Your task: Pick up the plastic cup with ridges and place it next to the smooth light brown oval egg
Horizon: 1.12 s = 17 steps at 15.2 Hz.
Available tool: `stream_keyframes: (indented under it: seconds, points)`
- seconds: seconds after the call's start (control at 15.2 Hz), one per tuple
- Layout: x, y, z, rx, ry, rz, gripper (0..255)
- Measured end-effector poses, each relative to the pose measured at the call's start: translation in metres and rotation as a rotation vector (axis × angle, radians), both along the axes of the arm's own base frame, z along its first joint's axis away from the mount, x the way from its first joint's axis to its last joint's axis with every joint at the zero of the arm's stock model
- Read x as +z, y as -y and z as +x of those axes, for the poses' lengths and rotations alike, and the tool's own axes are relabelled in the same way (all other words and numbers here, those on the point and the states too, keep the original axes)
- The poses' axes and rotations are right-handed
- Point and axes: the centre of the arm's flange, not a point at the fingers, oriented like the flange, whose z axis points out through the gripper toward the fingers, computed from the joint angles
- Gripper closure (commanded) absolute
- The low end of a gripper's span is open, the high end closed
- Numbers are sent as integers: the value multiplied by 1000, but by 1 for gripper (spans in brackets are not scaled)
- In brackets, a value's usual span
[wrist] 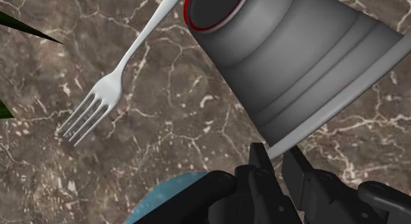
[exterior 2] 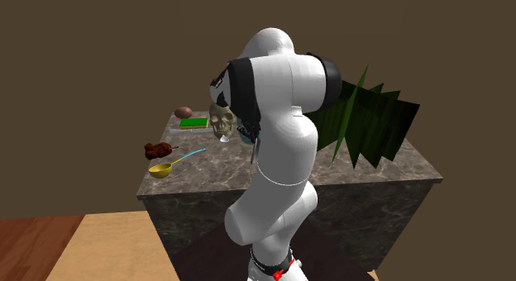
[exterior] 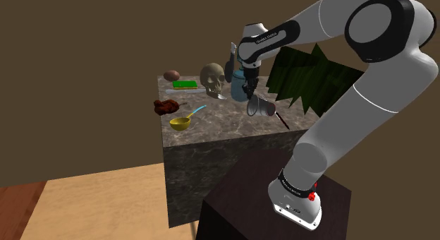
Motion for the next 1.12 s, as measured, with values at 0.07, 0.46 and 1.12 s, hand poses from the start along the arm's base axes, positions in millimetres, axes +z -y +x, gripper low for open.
stream_keyframes:
  seconds: [0.07,0.46,1.12]
  points:
    - [0,0,0,0,1,0,255]
    - [24,-1,0,0,-3,1,255]
    - [77,-1,1,0,-4,1,255]
